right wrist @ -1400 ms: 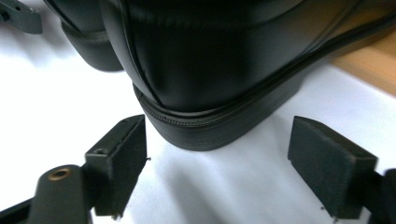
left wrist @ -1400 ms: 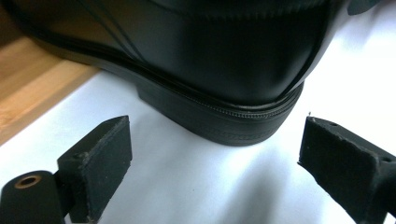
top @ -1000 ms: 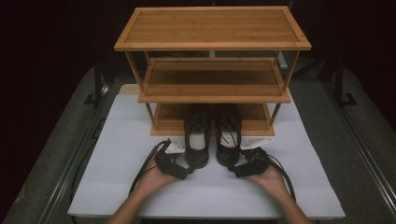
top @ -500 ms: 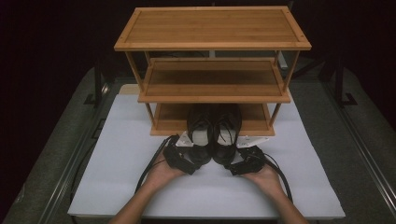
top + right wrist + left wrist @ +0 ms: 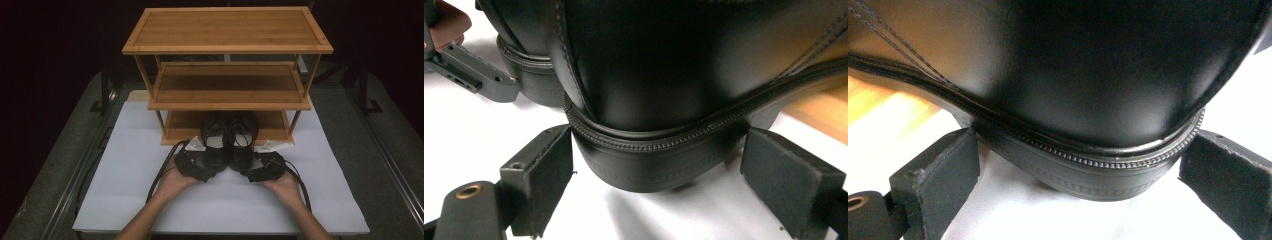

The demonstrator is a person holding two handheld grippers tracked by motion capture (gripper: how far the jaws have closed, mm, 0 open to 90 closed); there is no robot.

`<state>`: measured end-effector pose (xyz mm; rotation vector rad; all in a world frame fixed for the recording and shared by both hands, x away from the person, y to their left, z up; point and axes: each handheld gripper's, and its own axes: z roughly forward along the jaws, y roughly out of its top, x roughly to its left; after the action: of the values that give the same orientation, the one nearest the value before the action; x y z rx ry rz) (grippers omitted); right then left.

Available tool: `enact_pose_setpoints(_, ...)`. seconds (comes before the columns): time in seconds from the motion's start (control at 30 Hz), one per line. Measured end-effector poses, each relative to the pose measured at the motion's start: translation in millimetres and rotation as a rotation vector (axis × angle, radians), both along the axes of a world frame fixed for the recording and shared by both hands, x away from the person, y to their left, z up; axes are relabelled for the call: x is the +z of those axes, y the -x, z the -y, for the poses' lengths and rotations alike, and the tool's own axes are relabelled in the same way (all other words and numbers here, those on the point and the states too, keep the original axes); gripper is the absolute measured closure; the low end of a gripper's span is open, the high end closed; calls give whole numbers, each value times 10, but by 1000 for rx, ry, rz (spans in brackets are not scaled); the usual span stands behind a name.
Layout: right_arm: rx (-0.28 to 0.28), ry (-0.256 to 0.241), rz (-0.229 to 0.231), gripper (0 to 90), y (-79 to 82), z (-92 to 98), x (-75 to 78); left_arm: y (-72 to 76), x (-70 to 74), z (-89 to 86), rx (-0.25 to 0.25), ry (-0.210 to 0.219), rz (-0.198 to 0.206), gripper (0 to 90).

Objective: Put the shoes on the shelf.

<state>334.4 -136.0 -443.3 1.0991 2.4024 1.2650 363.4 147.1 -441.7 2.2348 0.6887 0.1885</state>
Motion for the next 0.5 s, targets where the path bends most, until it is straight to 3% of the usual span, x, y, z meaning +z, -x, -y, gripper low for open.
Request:
enact_pose_setpoints(0.1, -15, -31, 6, 135, -67, 16, 38, -74, 29, -3, 19, 45, -2, 26)
enact_pose_setpoints(0.23, -22, -33, -4, 134, -167, 23, 46, -177, 37, 15, 16, 18, -6, 26)
enact_pose_setpoints(0.4, -35, -44, 2, 133, -270, 30, 25, -270, 34, 25, 32, 38, -1, 25)
enact_pose_setpoints(0.5, -39, -36, 0, 132, -316, 15, 13, -328, 35, 27, 33, 23, 3, 23)
